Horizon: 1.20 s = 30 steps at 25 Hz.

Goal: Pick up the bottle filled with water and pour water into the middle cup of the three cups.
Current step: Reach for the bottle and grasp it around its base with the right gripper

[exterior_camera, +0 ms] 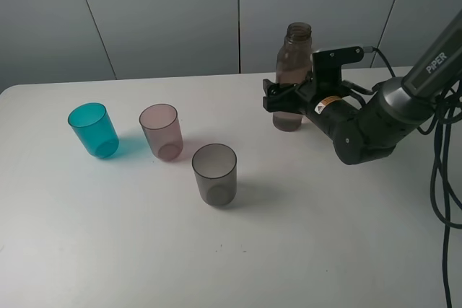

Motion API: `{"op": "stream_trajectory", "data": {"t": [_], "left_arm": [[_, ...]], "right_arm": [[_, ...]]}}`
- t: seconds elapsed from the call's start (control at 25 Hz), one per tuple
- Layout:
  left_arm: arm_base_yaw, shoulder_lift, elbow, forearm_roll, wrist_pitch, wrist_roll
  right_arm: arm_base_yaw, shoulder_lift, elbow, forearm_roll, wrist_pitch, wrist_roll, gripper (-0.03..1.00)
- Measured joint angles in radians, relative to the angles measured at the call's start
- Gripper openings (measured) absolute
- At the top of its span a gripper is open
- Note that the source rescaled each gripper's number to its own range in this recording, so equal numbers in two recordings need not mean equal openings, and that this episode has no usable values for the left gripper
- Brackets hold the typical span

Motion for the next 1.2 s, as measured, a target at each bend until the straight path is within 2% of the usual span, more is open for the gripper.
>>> {"op": "stream_trajectory", "data": {"t": [1.2], "left_arm": [[0.000,0.000,0.000,0.000,0.000,0.000]], "right_arm": [[-0.004,0.049,-0.033,-0.016,-0.022,0.031,1.00]]}}
